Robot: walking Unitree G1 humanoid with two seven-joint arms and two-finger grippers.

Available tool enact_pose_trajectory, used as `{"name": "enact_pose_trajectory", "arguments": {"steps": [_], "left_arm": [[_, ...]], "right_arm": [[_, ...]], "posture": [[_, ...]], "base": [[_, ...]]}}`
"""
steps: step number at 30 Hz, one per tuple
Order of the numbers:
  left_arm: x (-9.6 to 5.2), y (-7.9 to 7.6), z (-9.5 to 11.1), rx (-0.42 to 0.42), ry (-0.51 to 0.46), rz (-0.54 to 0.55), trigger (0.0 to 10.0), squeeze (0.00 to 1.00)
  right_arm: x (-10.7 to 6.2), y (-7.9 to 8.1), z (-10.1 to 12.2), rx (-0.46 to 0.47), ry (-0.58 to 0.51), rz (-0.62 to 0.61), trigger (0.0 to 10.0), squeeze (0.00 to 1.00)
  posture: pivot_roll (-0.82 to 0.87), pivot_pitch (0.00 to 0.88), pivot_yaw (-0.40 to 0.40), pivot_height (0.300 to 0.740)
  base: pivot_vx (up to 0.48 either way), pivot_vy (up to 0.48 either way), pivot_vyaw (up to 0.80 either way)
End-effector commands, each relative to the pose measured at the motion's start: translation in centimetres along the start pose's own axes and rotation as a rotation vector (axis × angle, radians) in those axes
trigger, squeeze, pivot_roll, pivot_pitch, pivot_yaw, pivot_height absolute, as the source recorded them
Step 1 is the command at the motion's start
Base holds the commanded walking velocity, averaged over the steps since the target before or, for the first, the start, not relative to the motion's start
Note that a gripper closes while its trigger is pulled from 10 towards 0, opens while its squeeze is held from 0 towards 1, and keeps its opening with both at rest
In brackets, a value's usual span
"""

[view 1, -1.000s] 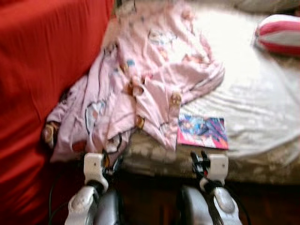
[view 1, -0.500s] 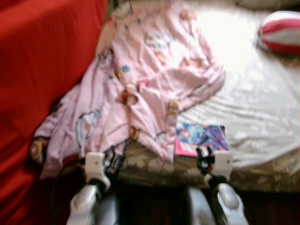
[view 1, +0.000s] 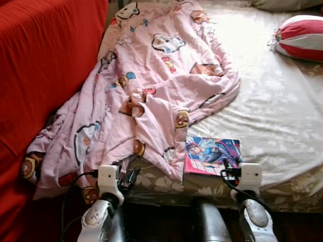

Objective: Clean up the room

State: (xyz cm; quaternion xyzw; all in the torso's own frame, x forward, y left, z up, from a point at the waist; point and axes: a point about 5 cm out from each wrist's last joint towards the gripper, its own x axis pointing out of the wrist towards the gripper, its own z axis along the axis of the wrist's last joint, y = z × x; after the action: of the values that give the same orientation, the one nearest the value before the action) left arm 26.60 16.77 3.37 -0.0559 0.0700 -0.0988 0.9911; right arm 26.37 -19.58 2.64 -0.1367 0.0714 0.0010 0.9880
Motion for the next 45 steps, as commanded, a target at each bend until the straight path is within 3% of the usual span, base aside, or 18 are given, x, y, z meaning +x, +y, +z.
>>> {"name": "enact_pose_trajectory", "arguments": {"steps": [1,4,5,6,7,14,15,16,28,45], "left_arm": [[-0.5,0.1,-0.8,-0.015,0.029,0.011,10.0,0.0],[-0.5,0.1,-0.8,-0.016,0.03,0.01,10.0,0.0],[-0.5,0.0,-0.9,-0.017,0.031,0.009,10.0,0.0],[-0.5,0.0,-0.9,-0.017,0.031,0.009,10.0,0.0],[-0.5,0.0,-0.9,-0.018,0.032,0.009,10.0,0.0],[-0.5,0.0,-0.9,-0.021,0.031,0.005,10.0,0.0],[-0.5,0.0,-0.9,-0.021,0.031,0.005,10.0,0.0],[-0.5,0.0,-0.9,-0.021,0.031,0.005,10.0,0.0],[-0.5,0.1,-0.9,-0.02,0.037,0.001,10.0,0.0],[0.1,-0.2,-0.4,-0.017,0.024,-0.017,10.0,0.0]], "right_arm": [[-0.5,0.1,-0.9,-0.131,0.042,0.009,10.0,0.0],[-0.6,0.0,-1.5,-0.155,0.076,0.014,10.0,0.0],[-0.6,0.0,-2.1,-0.232,0.121,0.018,10.0,0.97],[-0.6,0.0,-2.1,-0.232,0.121,0.018,10.0,0.97],[-0.7,-0.1,-2.5,-0.292,0.142,0.023,10.0,1.0],[-0.6,0.7,-3.7,-0.439,0.212,0.072,10.0,1.0],[-0.5,0.9,-3.7,-0.445,0.216,0.086,10.0,0.4],[-0.5,1.1,-3.8,-0.456,0.222,0.099,10.0,0.0],[0.8,0.8,-3.7,-0.57,0.239,0.114,10.0,0.0],[1.6,0.5,-3.5,-0.62,0.246,0.124,10.0,0.0]], "posture": [[-0.03,0.214,-0.034,0.583],[-0.03,0.213,-0.035,0.583],[-0.03,0.213,-0.035,0.583],[-0.03,0.213,-0.035,0.583],[-0.03,0.213,-0.035,0.583],[-0.02,0.215,-0.034,0.583],[-0.02,0.215,-0.032,0.583],[-0.02,0.214,-0.03,0.583],[-0.01,0.214,-0.011,0.583],[0.0,0.22,0.005,0.583]], "base": [[0.0,0.0,0.0],[0.0,0.0,0.0],[0.0,0.0,0.0],[0.0,0.0,0.0],[0.0,0.0,0.0],[0.0,0.0,0.0],[0.0,0.0,0.0],[0.0,0.0,0.0],[0.0,0.0,0.0],[0.0,0.0,0.0]]}}
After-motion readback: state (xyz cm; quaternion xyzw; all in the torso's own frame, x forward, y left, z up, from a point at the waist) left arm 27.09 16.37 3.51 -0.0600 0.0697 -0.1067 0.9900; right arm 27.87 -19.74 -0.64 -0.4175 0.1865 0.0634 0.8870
